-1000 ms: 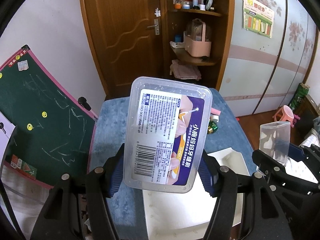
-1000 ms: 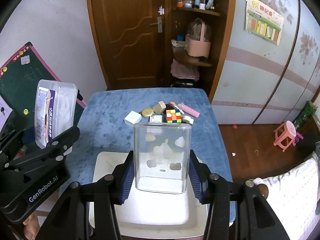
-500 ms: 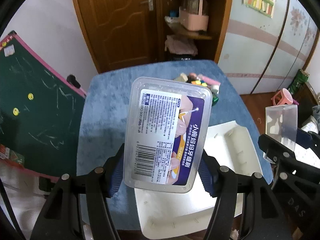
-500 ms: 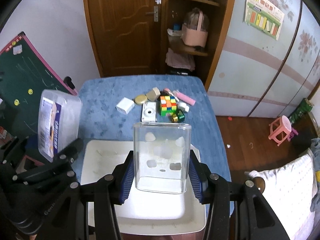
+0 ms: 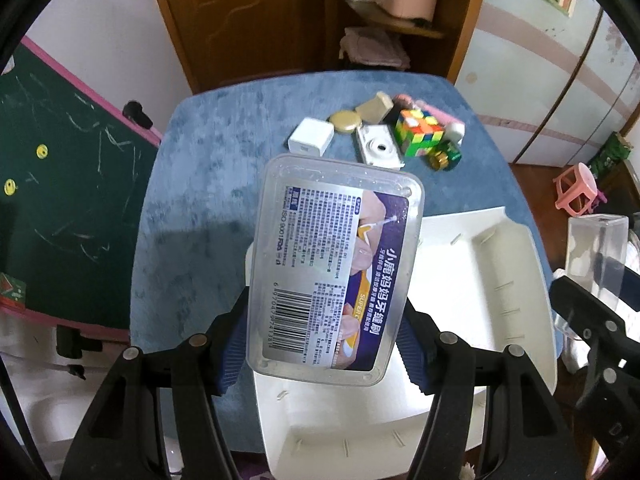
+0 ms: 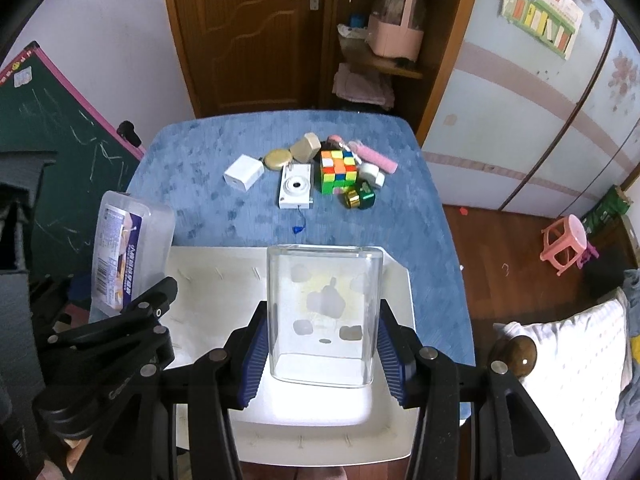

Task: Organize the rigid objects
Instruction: 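Lower both held boxes into the white tray and open both tools, then lift both tools away from the tray toward the remaining items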

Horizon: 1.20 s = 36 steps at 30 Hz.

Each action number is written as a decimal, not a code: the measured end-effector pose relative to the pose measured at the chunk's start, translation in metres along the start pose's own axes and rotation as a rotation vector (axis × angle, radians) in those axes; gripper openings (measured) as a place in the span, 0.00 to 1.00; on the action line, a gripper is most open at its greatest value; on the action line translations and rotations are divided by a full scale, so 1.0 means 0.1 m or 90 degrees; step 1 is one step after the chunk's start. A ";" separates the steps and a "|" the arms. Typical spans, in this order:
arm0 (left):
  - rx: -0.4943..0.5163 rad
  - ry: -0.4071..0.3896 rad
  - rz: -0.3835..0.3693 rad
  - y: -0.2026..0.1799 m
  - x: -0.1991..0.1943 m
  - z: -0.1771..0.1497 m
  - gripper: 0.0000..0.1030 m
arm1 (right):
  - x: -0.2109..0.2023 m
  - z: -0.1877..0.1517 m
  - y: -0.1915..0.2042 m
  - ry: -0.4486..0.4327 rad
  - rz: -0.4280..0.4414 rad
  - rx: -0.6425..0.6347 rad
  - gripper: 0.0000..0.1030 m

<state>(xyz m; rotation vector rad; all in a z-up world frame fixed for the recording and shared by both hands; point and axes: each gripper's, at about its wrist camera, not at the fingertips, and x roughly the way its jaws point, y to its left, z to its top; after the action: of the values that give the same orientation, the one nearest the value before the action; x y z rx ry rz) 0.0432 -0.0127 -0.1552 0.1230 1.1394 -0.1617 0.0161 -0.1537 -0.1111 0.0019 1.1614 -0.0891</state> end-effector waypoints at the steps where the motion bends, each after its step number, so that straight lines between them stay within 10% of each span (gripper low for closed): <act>1: -0.001 0.005 0.003 -0.01 0.05 0.00 0.66 | 0.04 -0.01 0.00 0.005 0.000 -0.001 0.49; 21: -0.042 0.126 -0.002 0.02 0.89 -0.18 0.67 | 1.49 -0.33 -0.14 0.184 -0.013 -0.009 0.49; 36: -0.072 0.131 -0.051 0.17 0.68 -0.10 0.82 | 1.47 -0.20 -0.17 0.177 0.014 -0.021 0.70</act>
<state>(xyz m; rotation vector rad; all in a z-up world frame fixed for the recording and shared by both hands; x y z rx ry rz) 0.0657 0.0013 -0.2206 -0.0077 1.3570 -0.1576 0.0547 -0.1800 -0.2528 -0.0017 1.4405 -0.0504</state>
